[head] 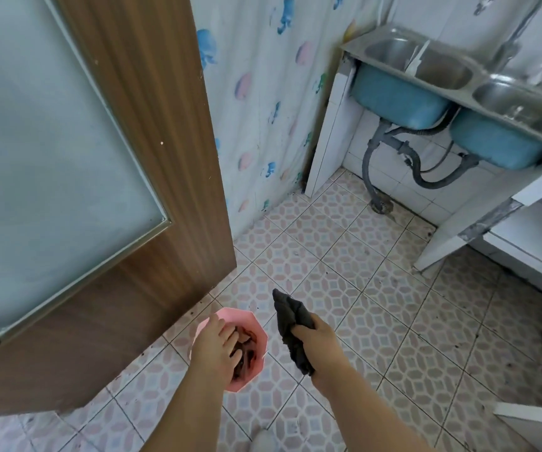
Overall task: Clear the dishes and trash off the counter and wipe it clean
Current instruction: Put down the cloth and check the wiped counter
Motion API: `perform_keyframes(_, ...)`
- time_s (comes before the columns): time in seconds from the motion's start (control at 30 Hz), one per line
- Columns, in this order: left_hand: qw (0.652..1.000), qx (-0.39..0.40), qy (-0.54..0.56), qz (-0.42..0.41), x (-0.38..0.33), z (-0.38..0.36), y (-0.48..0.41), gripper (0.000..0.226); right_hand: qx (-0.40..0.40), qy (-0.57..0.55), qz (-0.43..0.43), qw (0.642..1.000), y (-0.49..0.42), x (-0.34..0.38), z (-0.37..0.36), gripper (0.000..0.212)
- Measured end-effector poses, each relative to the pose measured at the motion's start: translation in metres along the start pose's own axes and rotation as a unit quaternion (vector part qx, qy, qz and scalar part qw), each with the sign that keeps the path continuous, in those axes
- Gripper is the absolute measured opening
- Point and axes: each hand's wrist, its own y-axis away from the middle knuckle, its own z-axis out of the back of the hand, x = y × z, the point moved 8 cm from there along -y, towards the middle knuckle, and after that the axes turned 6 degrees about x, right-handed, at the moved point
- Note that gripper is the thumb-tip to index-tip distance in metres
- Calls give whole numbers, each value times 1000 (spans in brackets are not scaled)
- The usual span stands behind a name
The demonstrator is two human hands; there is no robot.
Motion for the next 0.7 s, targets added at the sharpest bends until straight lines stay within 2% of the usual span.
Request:
perform_keyframes(0.2,983,147,-108,8,9,-111,30,37,-18,-107,44,993,29,30,50,22)
perform_keyframes(0.3,965,204,-167,4,26,-178,45,31,-47,-202,89,974,52,52,99,22)
perform_keyframes(0.43,923,274,-269,7,66,-267,77,20,-88,-269,152,947,88,74,175,19)
perform_keyframes(0.53,880,305,-363,-1,102,-322,99,25,-130,-273,202,931,113,89,229,18)
perform_keyframes(0.63,820,325,-469,-39,141,-386,128,23,-144,-251,254,923,139,109,286,17)
perform_keyframes(0.7,811,317,-485,-81,160,-430,141,14,-132,-259,288,912,156,124,325,21)
